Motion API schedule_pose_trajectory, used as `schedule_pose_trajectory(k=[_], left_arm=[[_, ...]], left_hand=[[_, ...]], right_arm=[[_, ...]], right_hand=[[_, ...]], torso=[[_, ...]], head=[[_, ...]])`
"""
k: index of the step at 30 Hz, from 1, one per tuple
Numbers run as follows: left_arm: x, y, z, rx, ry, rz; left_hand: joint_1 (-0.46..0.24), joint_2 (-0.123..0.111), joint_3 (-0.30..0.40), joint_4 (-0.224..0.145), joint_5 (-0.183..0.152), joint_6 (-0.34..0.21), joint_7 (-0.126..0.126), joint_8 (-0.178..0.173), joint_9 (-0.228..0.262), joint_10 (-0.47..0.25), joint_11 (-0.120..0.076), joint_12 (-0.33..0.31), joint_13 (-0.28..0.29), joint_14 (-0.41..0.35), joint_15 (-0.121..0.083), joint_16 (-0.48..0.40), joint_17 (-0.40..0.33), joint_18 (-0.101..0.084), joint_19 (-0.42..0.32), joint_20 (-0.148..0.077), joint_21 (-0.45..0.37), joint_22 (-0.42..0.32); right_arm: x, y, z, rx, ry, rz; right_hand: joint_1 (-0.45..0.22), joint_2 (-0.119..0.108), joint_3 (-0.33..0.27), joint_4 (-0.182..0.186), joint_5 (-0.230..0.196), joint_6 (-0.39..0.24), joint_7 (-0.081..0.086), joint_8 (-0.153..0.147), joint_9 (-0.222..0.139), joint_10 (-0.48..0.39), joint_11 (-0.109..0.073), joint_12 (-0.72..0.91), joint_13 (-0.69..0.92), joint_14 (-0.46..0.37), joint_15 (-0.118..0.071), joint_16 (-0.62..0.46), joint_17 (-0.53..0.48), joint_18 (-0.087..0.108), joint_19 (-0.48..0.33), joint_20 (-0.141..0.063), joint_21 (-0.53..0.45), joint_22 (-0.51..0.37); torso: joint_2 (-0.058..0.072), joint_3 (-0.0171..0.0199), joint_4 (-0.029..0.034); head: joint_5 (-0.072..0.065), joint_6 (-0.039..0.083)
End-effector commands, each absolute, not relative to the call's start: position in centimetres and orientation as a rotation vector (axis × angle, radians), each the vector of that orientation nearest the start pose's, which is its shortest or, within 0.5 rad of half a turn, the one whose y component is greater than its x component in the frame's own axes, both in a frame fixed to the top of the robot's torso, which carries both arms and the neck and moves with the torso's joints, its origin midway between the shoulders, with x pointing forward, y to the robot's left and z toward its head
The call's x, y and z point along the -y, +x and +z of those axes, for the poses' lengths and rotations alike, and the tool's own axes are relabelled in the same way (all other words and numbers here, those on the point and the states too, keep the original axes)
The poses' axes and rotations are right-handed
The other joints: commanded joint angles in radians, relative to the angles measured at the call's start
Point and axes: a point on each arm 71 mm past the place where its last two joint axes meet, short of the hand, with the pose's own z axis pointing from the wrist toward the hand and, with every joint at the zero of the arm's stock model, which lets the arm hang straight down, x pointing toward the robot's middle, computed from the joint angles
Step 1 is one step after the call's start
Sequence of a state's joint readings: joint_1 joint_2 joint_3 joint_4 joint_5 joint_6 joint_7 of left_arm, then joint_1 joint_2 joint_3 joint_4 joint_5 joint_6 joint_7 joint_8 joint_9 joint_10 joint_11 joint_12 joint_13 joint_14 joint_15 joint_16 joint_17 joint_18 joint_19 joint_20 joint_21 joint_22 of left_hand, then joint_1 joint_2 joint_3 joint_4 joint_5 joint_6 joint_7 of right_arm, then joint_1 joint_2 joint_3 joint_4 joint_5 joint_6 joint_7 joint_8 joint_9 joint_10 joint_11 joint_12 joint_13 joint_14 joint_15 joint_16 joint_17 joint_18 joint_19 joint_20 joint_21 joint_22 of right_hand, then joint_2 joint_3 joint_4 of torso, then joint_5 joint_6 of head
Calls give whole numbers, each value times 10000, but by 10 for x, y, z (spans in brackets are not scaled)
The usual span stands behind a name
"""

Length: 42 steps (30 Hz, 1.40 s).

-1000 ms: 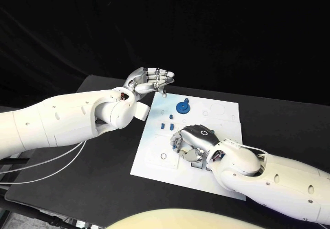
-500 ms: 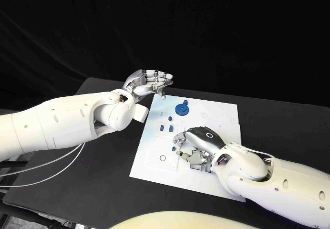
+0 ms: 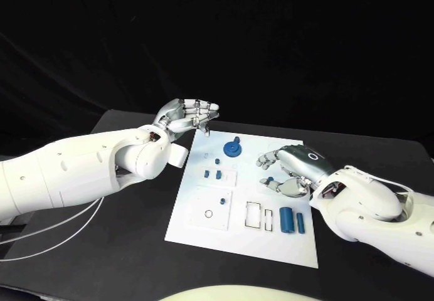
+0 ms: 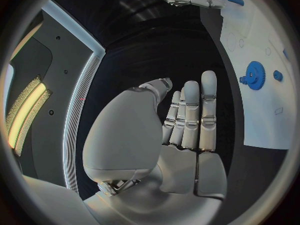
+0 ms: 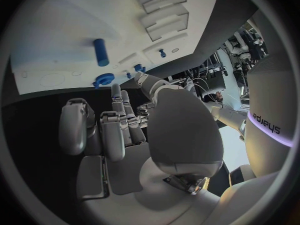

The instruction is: Assemble the parts on the task board

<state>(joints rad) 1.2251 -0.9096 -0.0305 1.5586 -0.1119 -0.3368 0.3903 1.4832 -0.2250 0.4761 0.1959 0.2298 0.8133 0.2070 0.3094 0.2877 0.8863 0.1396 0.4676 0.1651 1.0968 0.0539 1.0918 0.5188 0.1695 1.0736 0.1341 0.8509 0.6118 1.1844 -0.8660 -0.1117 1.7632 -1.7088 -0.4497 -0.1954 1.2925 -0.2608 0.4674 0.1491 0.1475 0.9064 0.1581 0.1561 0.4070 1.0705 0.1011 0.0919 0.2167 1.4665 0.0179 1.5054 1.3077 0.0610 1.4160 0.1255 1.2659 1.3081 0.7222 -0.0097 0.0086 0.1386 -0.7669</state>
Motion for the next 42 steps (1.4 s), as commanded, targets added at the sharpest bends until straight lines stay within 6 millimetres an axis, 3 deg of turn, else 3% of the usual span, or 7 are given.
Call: schedule_pose_trajectory(k=[1,2,8,16,26,31,42], left_arm=[[-230,488,-157,-13986,-9816,-15089],[-230,488,-157,-13995,-9818,-15088],[-230,487,-159,-14043,-9824,-15086],[-231,487,-159,-14050,-9843,-15042],[-232,487,-159,-14055,-9846,-15038],[-232,487,-159,-14047,-9855,-15015],[-232,486,-159,-14050,-9858,-15013]], left_hand=[[27,17,48,-10,33,-70,-21,11,-13,-61,-27,25,-11,-64,-20,-27,-9,151,-44,-4,-47,-9],[27,17,48,-10,33,-70,-21,11,-13,-61,-27,25,-11,-64,-20,-27,-9,151,-44,-4,-47,-9],[27,17,48,-10,33,-70,-21,11,-13,-61,-27,25,-11,-64,-20,-27,-9,151,-44,-4,-47,-9],[27,17,48,-10,33,-70,-21,11,-13,-61,-27,25,-11,-64,-20,-27,-9,151,-44,-4,-47,-9],[27,16,53,-24,32,-81,-21,19,-14,-81,-26,50,-10,-74,-19,-21,-23,153,-45,0,-56,-15],[27,16,53,-24,32,-81,-21,19,-14,-81,-26,50,-10,-74,-19,-21,-23,153,-45,0,-56,-15],[27,16,53,-24,32,-81,-21,19,-14,-81,-26,50,-10,-74,-19,-21,-23,153,-45,0,-56,-15]], right_arm=[[149,421,-187,-15789,-4078,6838],[150,422,-187,-15820,-4143,6766],[155,426,-188,-16186,-4510,6393],[155,428,-194,-16709,-4844,6005],[152,432,-200,-16922,-4929,5842],[149,432,-202,-16970,-4949,5888],[146,434,-206,-17027,-4925,5905]], right_hand=[[149,55,-397,58,60,-51,-67,-51,-16,-134,12,3,-29,617,60,-19,735,109,-51,-1,-104,733],[267,139,-746,116,62,-79,-126,-86,-31,-255,35,5,-60,622,78,-8,758,128,-92,12,-217,676],[594,344,-1402,258,57,-56,-210,-124,-58,-429,67,61,-120,625,108,2,773,132,-84,40,-277,661],[827,543,-1668,419,-102,16,-220,-131,-78,-327,30,236,-111,639,82,26,831,104,13,26,-156,750],[1273,830,-1181,545,-277,404,-137,-34,-95,169,-97,547,-116,680,-38,82,968,35,208,-71,143,953],[1382,881,-808,614,-284,646,-131,39,-89,461,-135,591,-162,696,-66,107,1023,8,274,-110,256,1035],[1469,923,-329,647,-279,881,-143,105,-72,874,-197,596,-229,716,-116,141,1105,-29,360,-156,422,1155]], torso=[[-18,1,-36],[-19,3,-37],[-1,1,15],[9,-10,-10],[5,-10,16],[8,-5,-10],[3,-6,3]], head=[[-51,30],[-48,31],[-73,27],[-49,6],[-65,-27],[-37,-50],[-38,-86]])
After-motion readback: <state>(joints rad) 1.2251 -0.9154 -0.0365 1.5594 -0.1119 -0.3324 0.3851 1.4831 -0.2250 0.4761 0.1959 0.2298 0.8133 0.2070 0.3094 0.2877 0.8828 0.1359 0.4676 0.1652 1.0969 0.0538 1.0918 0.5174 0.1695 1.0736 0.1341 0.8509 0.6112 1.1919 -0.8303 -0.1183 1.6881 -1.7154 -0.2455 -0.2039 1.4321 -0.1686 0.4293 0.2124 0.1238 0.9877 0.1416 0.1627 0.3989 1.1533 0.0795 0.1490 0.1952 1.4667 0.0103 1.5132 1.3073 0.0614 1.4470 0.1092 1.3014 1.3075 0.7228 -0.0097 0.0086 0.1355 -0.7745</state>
